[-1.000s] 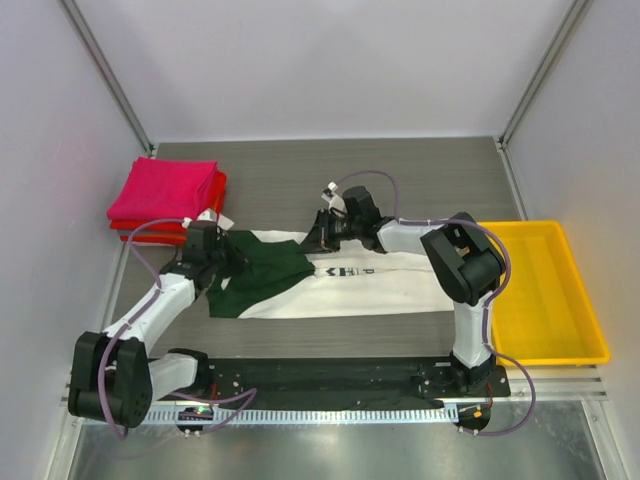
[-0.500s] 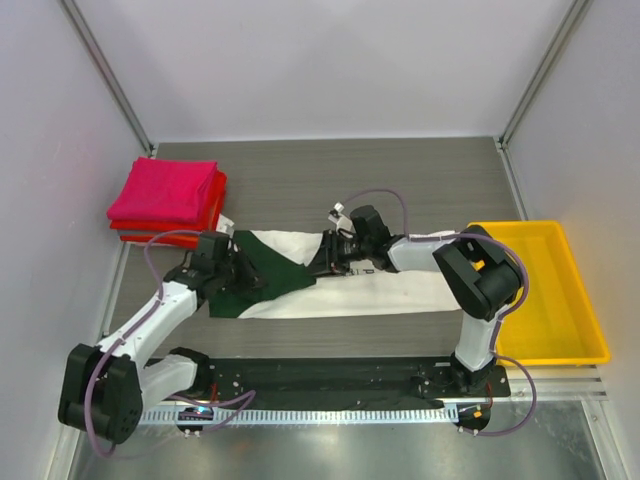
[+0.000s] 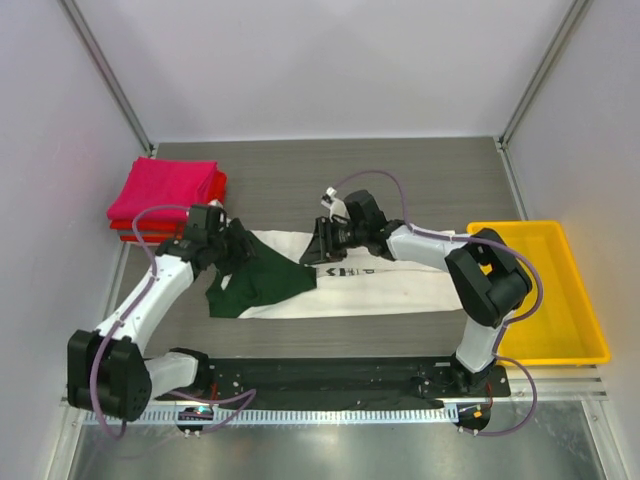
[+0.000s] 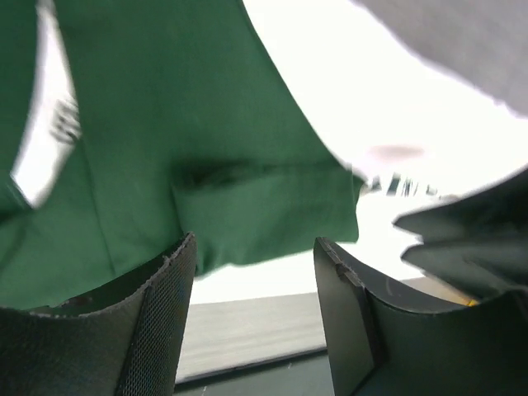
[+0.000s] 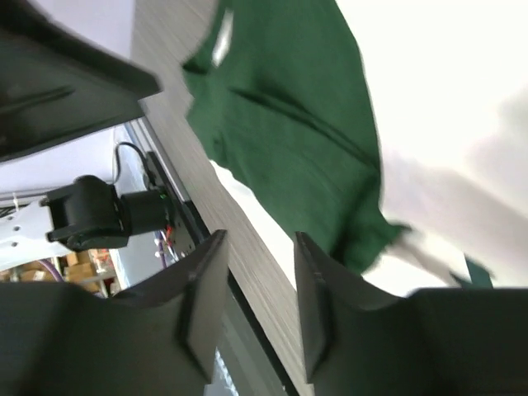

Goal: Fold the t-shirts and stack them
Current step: Fold the tshirt

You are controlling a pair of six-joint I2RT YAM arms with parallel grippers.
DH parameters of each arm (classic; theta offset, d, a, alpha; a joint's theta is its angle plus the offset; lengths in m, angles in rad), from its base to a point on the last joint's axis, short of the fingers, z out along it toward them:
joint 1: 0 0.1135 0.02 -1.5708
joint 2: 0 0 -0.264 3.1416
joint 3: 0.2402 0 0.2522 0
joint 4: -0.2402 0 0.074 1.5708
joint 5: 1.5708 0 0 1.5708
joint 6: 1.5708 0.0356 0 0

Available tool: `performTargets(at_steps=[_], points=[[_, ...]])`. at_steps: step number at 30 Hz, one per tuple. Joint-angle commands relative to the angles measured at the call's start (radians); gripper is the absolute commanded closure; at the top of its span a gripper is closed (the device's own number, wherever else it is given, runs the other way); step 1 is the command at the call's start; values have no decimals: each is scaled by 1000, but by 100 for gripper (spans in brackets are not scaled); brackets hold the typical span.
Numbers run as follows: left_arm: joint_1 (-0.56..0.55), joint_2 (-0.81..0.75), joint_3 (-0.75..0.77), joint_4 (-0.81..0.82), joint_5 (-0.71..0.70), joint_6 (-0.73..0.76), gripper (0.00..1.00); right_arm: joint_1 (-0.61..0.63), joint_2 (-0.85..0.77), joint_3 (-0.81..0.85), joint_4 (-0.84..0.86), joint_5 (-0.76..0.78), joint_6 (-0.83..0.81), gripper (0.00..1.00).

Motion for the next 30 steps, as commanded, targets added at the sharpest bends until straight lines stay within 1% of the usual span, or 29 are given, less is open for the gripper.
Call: performTargets(at_steps=[1,2,3,5,6,7,9,10,11,12,16,19,22,25,30], points=[[59,86,88,-5,-4,38,40,14,45,119,24,9,-36,61],[69,112,105,9,-7,35,41,18,68,137,41,-6,-1,63],[70,170,122,12,-15,30,43,21,91,155,60,-14,15,65],[73,227,168,12,-48,10,48,26,155,204,123,-27,59,68],[75,258,183,12,-53,4,52,29,174,219,138,-27,72,71],[75,303,203,18,-47,5,64,29,200,254,157,-29,83,76],[75,348,220,43,-38,4,78,29,267,288,172,-31,104,83],[76,382,231,50,-36,7,92,29,289,322,178,-31,109,89],[76,393,236,64,-36,10,98,29,333,338,183,-40,115,91],[75,406,242,66,-49,12,100,35,352,353,187,-44,125,92],[73,450,249,90,-66,8,100,52,424,419,189,-58,132,94],[69,482,249,106,-69,2,100,66,464,443,193,-67,135,94],[66,552,249,123,-75,-13,100,78,499,447,203,-100,141,94],[66,606,248,123,-81,-34,100,93,496,416,200,-119,112,94],[66,646,251,107,-107,-38,100,112,453,321,203,-141,101,94]])
